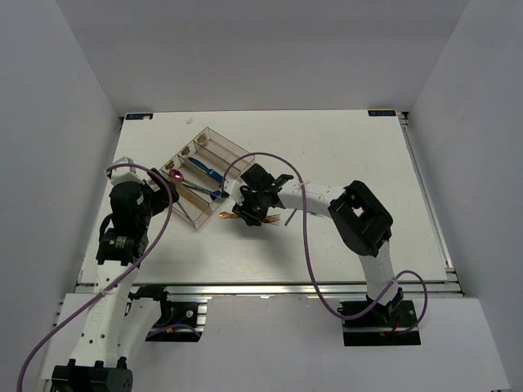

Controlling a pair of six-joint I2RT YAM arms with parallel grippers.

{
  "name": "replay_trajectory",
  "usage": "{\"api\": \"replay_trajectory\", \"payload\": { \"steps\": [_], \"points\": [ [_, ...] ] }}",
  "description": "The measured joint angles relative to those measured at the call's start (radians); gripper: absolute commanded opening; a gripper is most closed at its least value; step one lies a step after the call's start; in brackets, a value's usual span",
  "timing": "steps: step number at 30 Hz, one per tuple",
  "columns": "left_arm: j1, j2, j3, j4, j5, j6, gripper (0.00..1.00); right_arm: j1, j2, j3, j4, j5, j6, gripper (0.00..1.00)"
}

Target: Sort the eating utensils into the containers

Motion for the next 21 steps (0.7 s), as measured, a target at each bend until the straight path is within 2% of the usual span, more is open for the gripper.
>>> {"api": "replay_trajectory", "payload": {
  "steps": [4, 5, 7, 8, 12, 14, 21],
  "points": [
    [0.000, 0.001, 0.000, 0.000, 0.007, 0.000, 0.98, -0.001, 0.003, 0.000, 0.014, -0.018, 0.002, 0.36],
    [0.000, 0.001, 0.000, 0.000, 0.008, 0.000, 0.98, -0.003, 0.003, 0.000, 0.015, -0.023, 0.003, 0.29],
    [0.000, 0.001, 0.000, 0.000, 0.011, 0.001, 0.98, -0.003, 0.000, -0.013, 0.033, -0.030, 0.003, 0.24],
    [0.000, 0.001, 0.000, 0.000, 0.013, 0.001, 0.98, -0.003, -0.005, -0.024, 0.046, -0.034, 0.004, 0.16],
    [0.000, 0.001, 0.000, 0.000, 0.018, 0.003, 0.98, 0.009, -0.039, -0.086, 0.093, -0.039, 0.017, 0.04],
    [0.000, 0.001, 0.000, 0.000, 0.018, 0.003, 0.98, 0.021, -0.057, -0.114, 0.109, -0.036, 0.026, 0.00],
    [0.000, 0.001, 0.000, 0.000, 0.019, 0.004, 0.98, 0.051, -0.128, -0.210, 0.131, -0.002, 0.062, 0.00]
  ]
}}
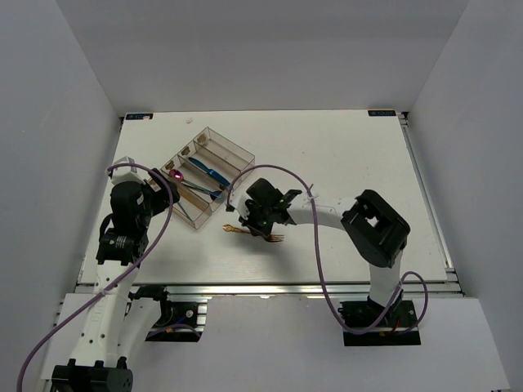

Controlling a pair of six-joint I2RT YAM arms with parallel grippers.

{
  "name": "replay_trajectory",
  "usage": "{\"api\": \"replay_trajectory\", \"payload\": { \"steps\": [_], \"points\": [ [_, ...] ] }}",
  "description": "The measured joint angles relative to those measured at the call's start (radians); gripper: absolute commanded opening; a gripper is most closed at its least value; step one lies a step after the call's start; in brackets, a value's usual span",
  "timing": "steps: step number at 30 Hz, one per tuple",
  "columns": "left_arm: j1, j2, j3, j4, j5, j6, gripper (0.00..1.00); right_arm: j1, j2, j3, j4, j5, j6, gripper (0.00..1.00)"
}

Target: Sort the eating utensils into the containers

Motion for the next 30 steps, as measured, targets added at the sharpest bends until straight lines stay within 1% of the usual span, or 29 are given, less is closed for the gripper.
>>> {"api": "replay_trajectory", "payload": {
  "steps": [5, 8, 12, 14, 17, 23, 28, 30],
  "points": [
    [0.000, 0.000, 0.000, 0.000, 0.003, 0.000, 0.98, 0.004, -0.124, -0.096, -0.003, -0.002, 0.028, 0.00],
    [0.000, 0.000, 0.000, 0.000, 0.003, 0.000, 0.98, 0.003, -0.246, -0.135, 0.012, -0.014, 0.040, 0.00],
    [0.000, 0.000, 0.000, 0.000, 0.003, 0.000, 0.98, -0.006, -0.369, -0.131, 0.059, -0.014, 0.043, 0.00],
    [0.000, 0.000, 0.000, 0.000, 0.003, 0.000, 0.98, -0.018, -0.364, -0.077, 0.067, 0.006, 0.047, 0.00],
    [0.000, 0.000, 0.000, 0.000, 0.003, 0.000, 0.98, -0.053, -0.262, 0.079, 0.073, 0.061, 0.056, 0.00],
    [0.000, 0.002, 0.000, 0.002, 0.003, 0.000, 0.98, -0.119, 0.084, 0.513, 0.075, 0.163, 0.068, 0.00],
    [0.000, 0.013, 0.000, 0.007, 0.006, 0.004, 0.98, -0.165, 0.338, 0.840, 0.073, 0.164, 0.067, 0.00],
    [0.000, 0.015, 0.000, 0.007, 0.006, 0.004, 0.98, -0.178, 0.387, 0.896, 0.079, 0.150, 0.063, 0.00]
  ]
}}
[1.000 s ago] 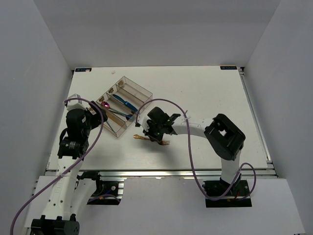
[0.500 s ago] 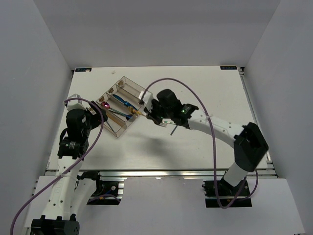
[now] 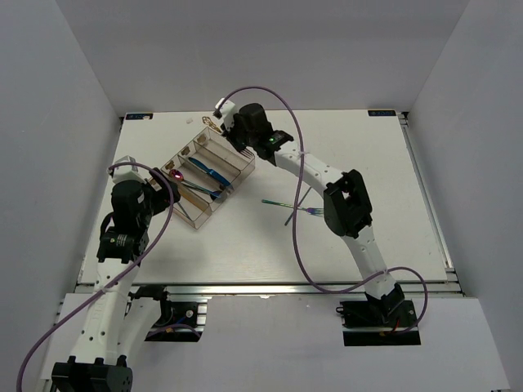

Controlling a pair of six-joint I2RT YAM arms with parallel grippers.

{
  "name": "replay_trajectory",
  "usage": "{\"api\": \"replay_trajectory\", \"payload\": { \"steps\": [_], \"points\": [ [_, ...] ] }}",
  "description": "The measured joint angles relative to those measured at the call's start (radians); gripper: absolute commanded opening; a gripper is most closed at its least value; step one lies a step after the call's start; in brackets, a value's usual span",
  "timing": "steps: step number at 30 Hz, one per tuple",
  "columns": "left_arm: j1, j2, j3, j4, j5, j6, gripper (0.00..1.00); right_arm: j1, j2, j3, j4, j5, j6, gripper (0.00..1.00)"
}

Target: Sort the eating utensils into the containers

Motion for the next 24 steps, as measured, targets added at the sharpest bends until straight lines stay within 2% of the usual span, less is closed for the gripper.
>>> {"api": "replay_trajectory", "payload": {
  "steps": [15, 16, 18, 19, 21, 22, 24],
  "points": [
    [0.000, 0.002, 0.000, 0.000, 0.023, 0.004, 0.98, -0.024, 0.189, 0.068, 0.185, -0.085, 0.002, 0.00],
    [0.000, 0.002, 0.000, 0.000, 0.023, 0.004, 0.98, -0.024, 0.198, 0.069, 0.188, -0.080, 0.002, 0.07],
    [0.000, 0.002, 0.000, 0.000, 0.024, 0.004, 0.98, -0.024, 0.208, 0.069, 0.187, -0.064, 0.003, 0.13],
    [0.000, 0.002, 0.000, 0.000, 0.024, 0.004, 0.98, -0.026, 0.209, 0.068, 0.187, -0.059, 0.004, 0.27],
    [0.000, 0.002, 0.000, 0.000, 0.026, 0.004, 0.98, -0.030, 0.209, 0.068, 0.199, -0.052, 0.011, 0.46],
    [0.000, 0.001, 0.000, 0.000, 0.027, 0.004, 0.98, -0.032, 0.208, 0.068, 0.212, -0.045, 0.011, 0.62],
    [0.000, 0.001, 0.000, 0.000, 0.027, 0.004, 0.98, -0.037, 0.206, 0.066, 0.229, -0.035, 0.015, 0.86]
  ]
}}
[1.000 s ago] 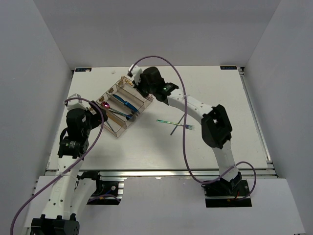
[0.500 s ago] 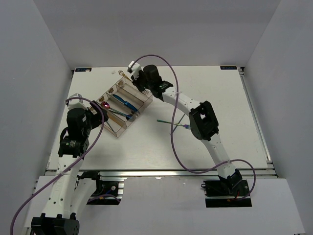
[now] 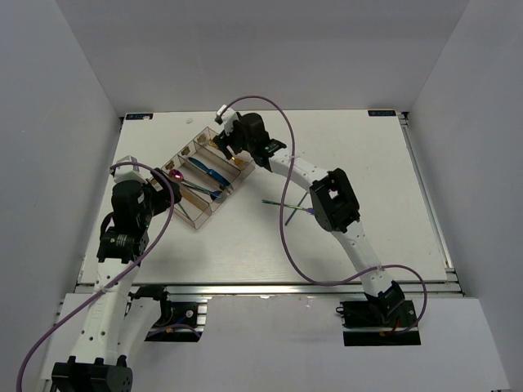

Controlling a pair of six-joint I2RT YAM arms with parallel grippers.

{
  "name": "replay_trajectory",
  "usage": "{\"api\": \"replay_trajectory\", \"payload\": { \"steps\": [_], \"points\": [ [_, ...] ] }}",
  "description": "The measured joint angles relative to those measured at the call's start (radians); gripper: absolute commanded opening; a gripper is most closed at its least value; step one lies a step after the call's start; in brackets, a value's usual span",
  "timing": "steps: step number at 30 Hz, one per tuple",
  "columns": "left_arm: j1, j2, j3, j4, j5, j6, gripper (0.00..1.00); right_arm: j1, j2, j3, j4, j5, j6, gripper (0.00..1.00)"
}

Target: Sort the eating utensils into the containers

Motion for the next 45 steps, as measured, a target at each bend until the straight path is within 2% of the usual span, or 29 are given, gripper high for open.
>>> {"api": "replay_trajectory", "payload": {
  "steps": [1, 7, 12, 14, 17, 20, 23, 25, 30, 34, 38, 45],
  "points": [
    [0.000, -0.001, 0.000, 0.000, 0.000, 0.000, 0.98, -0.001, -0.004, -0.005, 0.004, 0.005, -0.003, 0.89],
    [0.000, -0.003, 0.000, 0.000, 0.000, 0.000, 0.98, -0.005, -0.124, -0.134, 0.013, 0.092, 0.018, 0.90],
    [0.000, -0.005, 0.000, 0.000, -0.001, 0.002, 0.98, 0.001, -0.414, -0.380, 0.035, 0.380, 0.146, 0.89],
    [0.000, -0.005, 0.000, 0.000, -0.001, 0.003, 0.98, 0.001, -0.551, -0.475, 0.042, 0.431, 0.178, 0.89],
    [0.000, -0.005, 0.000, 0.000, 0.000, 0.003, 0.98, -0.007, -0.753, -0.603, -0.006, 0.372, 0.164, 0.89],
    [0.000, -0.005, 0.000, 0.000, 0.003, 0.003, 0.98, -0.012, -0.877, -0.678, -0.087, 0.269, 0.089, 0.87],
    [0.000, -0.005, 0.000, 0.000, 0.013, 0.003, 0.98, -0.012, -0.940, -0.806, -0.164, 0.182, -0.003, 0.76],
    [0.000, -0.005, -0.001, 0.003, 0.020, 0.003, 0.98, -0.012, -0.941, -0.896, -0.241, 0.131, -0.061, 0.66],
    [0.000, 0.003, -0.002, 0.005, 0.032, 0.003, 0.98, -0.024, -0.858, -1.006, -0.428, 0.044, -0.148, 0.61],
    [0.000, 0.011, -0.002, 0.007, 0.042, 0.003, 0.98, -0.060, -0.817, -0.981, -0.498, -0.021, -0.190, 0.59],
    [0.000, 0.011, -0.003, 0.008, 0.050, 0.003, 0.98, -0.092, -0.738, -0.902, -0.531, -0.055, -0.218, 0.52],
    [0.000, 0.014, -0.004, 0.008, 0.065, 0.006, 0.98, -0.119, -0.622, -0.857, -0.555, -0.076, -0.251, 0.48]
  ]
}}
